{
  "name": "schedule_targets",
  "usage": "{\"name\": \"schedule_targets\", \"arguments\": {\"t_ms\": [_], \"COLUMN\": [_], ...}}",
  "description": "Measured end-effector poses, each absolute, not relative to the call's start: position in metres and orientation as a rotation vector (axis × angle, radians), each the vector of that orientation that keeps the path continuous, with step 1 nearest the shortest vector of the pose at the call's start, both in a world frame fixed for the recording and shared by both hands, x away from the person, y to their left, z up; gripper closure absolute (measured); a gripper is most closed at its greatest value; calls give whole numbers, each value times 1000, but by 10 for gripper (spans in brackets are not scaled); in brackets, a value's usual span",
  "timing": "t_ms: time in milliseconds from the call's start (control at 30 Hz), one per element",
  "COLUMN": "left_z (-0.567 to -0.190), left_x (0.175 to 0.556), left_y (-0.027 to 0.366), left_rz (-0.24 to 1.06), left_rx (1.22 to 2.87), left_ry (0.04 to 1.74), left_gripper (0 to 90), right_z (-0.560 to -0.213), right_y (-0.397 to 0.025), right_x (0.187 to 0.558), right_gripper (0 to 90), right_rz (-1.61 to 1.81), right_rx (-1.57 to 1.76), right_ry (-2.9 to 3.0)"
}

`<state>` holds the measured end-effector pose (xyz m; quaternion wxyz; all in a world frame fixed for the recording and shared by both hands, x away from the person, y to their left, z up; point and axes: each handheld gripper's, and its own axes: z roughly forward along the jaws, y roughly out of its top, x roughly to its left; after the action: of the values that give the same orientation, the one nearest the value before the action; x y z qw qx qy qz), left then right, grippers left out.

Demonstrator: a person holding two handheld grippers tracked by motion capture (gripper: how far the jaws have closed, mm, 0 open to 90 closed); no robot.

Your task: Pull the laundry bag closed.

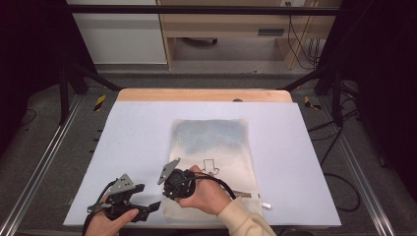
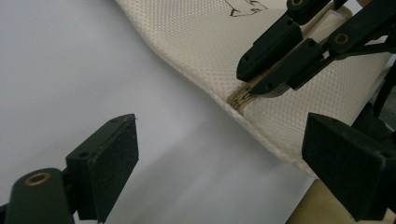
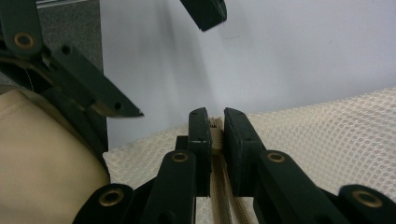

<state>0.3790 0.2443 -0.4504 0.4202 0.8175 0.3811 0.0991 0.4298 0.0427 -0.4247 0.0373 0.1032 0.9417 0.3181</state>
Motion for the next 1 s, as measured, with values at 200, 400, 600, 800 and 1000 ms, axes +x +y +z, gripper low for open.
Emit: {"name": "schedule_targets", "arguments": {"t_ms": [200, 400, 600, 800, 1000], "left_z": [-453, -456, -458, -462, -464], "left_x": [381, 386, 389, 392, 396], "left_y": [233, 223, 217, 215, 212], "left_rz": [226, 233, 213, 176, 122], "left_rx": [2062, 2080, 2075, 2078, 2081], "left_ry": [938, 911, 913, 909, 889], "left_gripper": [154, 188, 227, 281, 358], "right_z": [-423, -420, -416, -414, -412], "right_y": [41, 39, 37, 36, 36], "right_x": [430, 432, 432, 432, 432], "right_gripper": [818, 819, 819, 819, 818], "right_rz": [990, 1009, 1036, 1044, 1045], "right_rx": [317, 322, 345, 341, 339], "right_ry": [2881, 2874, 2864, 2854, 2855]}}
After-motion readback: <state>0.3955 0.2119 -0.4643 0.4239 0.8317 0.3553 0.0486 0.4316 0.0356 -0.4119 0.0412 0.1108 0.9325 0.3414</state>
